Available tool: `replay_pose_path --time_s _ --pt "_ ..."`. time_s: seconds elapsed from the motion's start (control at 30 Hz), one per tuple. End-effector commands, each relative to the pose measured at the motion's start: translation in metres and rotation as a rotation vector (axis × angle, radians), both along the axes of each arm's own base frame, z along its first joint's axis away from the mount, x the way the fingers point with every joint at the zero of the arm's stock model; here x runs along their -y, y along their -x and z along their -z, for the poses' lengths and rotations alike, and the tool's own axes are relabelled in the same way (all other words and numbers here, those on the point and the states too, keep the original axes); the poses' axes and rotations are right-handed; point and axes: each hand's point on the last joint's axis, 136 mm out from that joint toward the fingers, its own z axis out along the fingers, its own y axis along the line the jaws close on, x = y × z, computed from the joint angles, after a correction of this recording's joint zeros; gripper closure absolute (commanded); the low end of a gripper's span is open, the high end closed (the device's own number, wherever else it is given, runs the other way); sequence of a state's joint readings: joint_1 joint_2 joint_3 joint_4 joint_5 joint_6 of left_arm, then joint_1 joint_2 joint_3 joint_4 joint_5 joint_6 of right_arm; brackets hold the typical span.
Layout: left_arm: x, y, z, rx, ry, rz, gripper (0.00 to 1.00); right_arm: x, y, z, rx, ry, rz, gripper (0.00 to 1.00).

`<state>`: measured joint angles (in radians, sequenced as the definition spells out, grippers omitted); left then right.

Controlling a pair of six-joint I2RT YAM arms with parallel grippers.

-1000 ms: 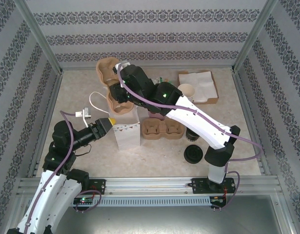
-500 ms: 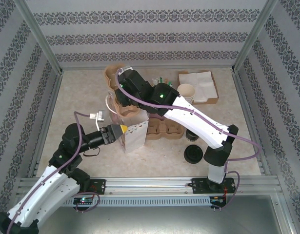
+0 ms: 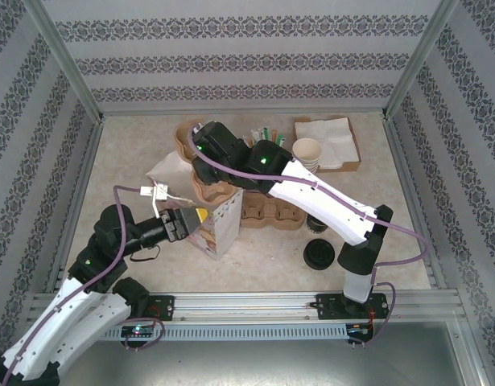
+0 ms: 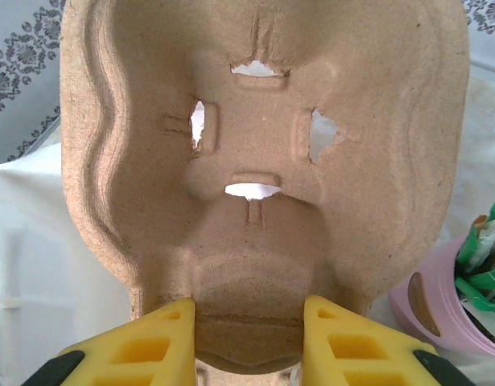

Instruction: Pack the takeout coffee

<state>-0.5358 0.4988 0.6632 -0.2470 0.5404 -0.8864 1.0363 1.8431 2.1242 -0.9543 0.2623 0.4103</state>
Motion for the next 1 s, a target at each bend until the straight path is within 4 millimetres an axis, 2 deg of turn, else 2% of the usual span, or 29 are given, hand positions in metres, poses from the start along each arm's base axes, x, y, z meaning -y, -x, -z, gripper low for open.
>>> replay_pose_path --time_s 0.0,0.17,0.23,0.33,0.47,0.57,0.73,0.9,0.97 --pt "-0.009 0.017 -0.001 0.059 -0.117 0.024 0.20 -0.001 0.011 -0.012 0.002 -0.020 -0.062 0.70" --pt "-0.021 0.031 -0.014 0.126 -0.168 0.023 0.17 -0.010 0.022 -0.012 0.023 -0.003 -0.127 0.70" --pt "-0.023 0.026 -0.001 0.109 -0.181 0.000 0.17 -0.013 0.025 -0.008 0.012 0.004 -0.142 0.70" --pt "-0.011 0.021 0.020 0.061 -0.146 0.037 0.20 -0.014 0.027 -0.005 0.001 0.005 -0.146 0.70" --pt "-0.010 0.015 0.025 0.060 -0.127 0.017 0.20 -0.020 0.032 -0.003 -0.024 -0.020 -0.160 0.70" --pt "-0.022 0.019 0.016 0.085 -0.181 -0.023 0.17 -0.023 0.038 0.004 -0.055 -0.023 -0.171 0.71" --pt "-0.042 0.035 -0.002 0.119 -0.281 -0.044 0.13 -0.034 0.047 0.013 -0.095 -0.054 -0.188 0.71" --pt "-0.079 0.036 -0.021 0.165 -0.360 -0.212 0.10 -0.043 0.051 0.017 -0.105 -0.055 -0.180 0.71" --pt "-0.101 0.031 -0.026 0.170 -0.395 -0.336 0.08 -0.046 0.051 0.020 -0.117 -0.067 -0.161 0.71"
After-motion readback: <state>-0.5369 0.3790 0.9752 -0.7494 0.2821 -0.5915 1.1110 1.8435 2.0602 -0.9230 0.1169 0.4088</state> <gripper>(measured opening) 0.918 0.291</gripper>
